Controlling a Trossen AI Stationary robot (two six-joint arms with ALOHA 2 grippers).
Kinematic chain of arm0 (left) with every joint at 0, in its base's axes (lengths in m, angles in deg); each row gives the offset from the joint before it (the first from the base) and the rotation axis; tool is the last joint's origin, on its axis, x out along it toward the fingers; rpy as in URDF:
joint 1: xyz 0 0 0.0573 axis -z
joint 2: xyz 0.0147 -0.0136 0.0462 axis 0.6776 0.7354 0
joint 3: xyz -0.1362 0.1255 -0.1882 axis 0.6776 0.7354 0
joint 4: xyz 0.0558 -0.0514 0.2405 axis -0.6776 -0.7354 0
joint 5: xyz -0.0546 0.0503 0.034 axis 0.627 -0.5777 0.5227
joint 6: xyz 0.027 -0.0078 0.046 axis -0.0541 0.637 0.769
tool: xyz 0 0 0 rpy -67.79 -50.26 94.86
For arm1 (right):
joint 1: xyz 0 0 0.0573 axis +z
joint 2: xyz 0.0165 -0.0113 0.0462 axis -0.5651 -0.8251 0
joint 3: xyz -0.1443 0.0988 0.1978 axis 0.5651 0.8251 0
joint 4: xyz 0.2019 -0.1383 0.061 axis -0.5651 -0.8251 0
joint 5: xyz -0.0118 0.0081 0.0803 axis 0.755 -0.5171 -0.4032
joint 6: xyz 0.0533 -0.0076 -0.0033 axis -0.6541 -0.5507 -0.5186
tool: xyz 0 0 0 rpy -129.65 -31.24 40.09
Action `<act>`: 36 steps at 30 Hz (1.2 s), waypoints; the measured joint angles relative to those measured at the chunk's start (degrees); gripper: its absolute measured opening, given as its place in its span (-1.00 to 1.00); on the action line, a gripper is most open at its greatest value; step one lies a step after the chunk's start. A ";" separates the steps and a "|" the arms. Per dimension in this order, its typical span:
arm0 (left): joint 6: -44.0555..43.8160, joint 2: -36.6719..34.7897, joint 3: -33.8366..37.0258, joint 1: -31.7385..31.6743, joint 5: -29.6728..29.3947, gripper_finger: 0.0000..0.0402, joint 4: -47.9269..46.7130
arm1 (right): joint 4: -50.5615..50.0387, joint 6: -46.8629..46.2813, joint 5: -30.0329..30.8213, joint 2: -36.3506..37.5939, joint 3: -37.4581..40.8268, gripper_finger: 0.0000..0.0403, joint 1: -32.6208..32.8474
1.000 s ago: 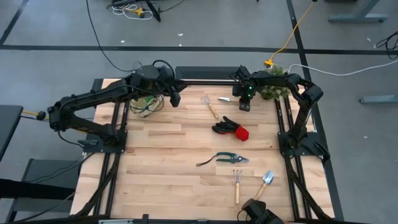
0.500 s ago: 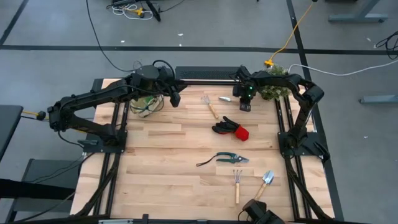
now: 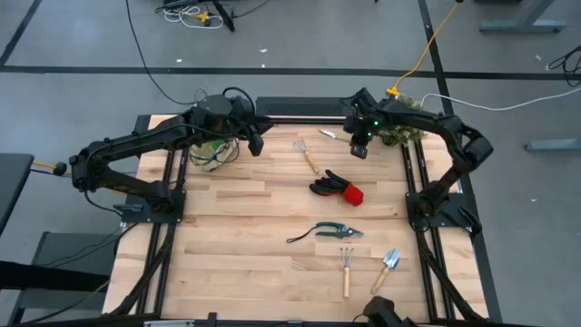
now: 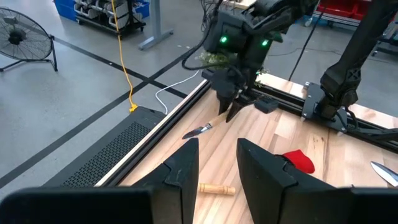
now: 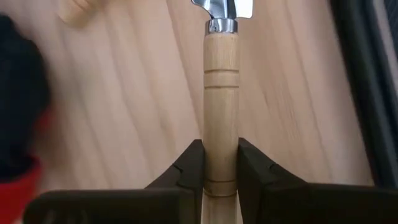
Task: Pick & Place Garden tools in Gardening bag
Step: Put the top brown trowel into the gardening bag
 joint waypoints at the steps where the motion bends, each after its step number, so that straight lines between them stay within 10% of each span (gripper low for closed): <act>1: 0.01 0.01 -0.01 0.00 0.00 -0.43 0.19 | 0.00 -0.62 -0.52 1.05 0.00 -0.72 0.29; 36: 5.05 -0.02 0.00 1.43 4.85 -0.43 6.31 | 22.72 -42.49 -12.42 19.33 -0.15 -0.72 20.89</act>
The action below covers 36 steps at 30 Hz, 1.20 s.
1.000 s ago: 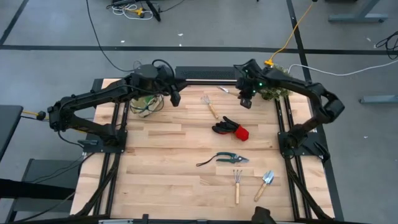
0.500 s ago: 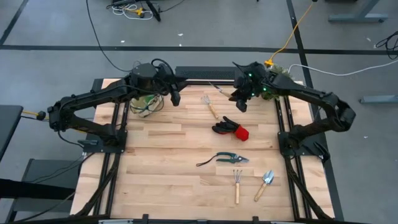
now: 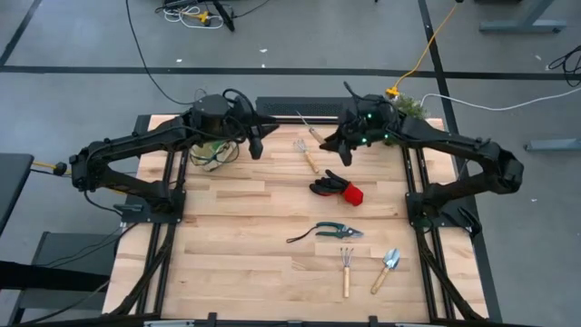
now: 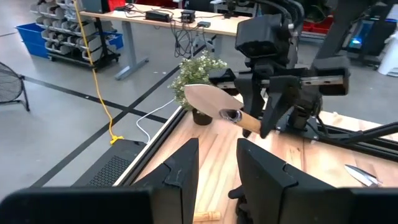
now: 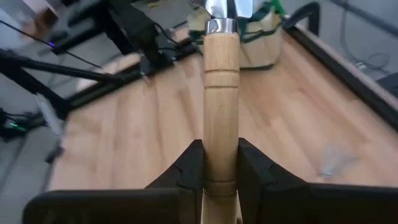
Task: Pick & Place Garden tools in Gardening bag
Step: Put the top brown trowel into the gardening bag
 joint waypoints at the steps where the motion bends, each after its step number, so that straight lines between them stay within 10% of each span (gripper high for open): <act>1: 0.55 0.00 0.00 0.12 0.06 -0.43 0.00 | 0.69 -1.62 0.24 -0.02 0.00 -0.72 0.67; 36: 56.88 0.09 0.00 6.19 0.08 -0.43 0.20 | 21.12 -44.36 -2.98 0.00 -0.02 -0.72 6.22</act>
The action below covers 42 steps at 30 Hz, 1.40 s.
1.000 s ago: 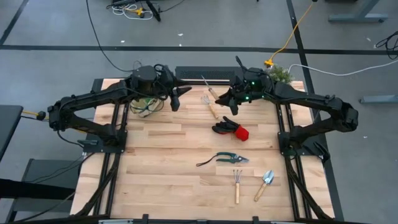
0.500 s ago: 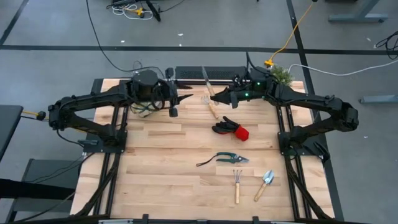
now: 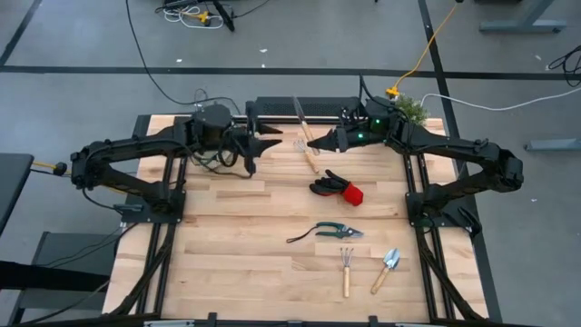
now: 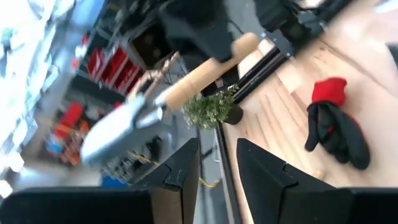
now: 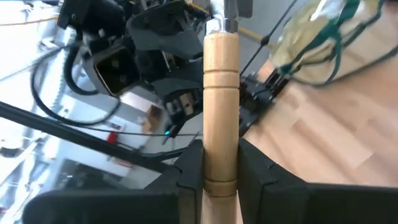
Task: Pick & Place Garden tools in Gardening bag
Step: Put the top brown trowel into the gardening bag
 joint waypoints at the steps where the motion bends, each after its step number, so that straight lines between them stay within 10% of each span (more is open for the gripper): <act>1: 2.42 0.00 0.00 0.46 0.03 -0.43 0.00 | 0.00 -1.03 -0.55 0.00 -0.01 -0.72 0.00; 12: 16.41 0.15 0.00 4.32 -0.34 -0.39 1.13 | -0.60 -4.22 -2.61 -0.02 0.00 -0.72 -0.02; 27: 20.62 0.17 0.00 4.60 -1.39 0.22 5.12 | -1.43 -7.64 -5.65 -0.07 0.00 -0.72 -0.02; 42: 27.88 8.08 -0.02 5.93 -4.82 0.27 13.47 | -3.70 -8.31 -5.79 -0.07 0.00 -0.72 -0.02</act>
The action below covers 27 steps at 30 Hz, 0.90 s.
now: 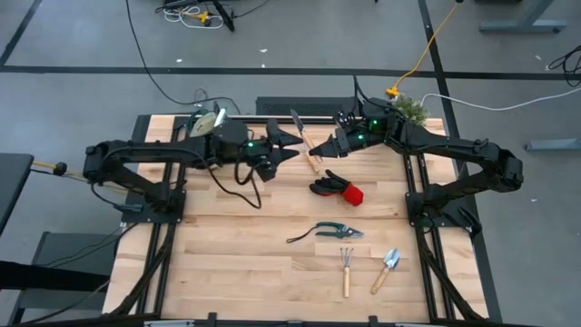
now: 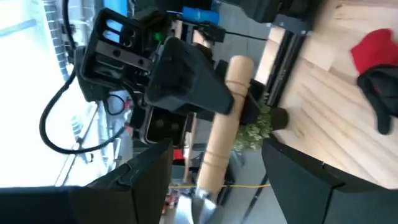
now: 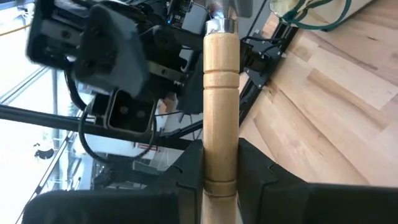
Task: Pick & Place Garden tools in Gardening bag
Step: Put the top brown trowel into the gardening bag
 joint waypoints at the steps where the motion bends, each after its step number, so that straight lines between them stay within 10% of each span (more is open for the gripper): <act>1: 0.03 0.50 0.00 0.00 -0.20 0.27 0.31 | -0.07 0.00 -0.24 0.00 0.00 -0.72 0.00; 27: 5.80 5.23 0.02 -0.61 -3.08 0.27 6.81 | -0.51 0.09 -1.26 0.00 0.00 -0.66 0.00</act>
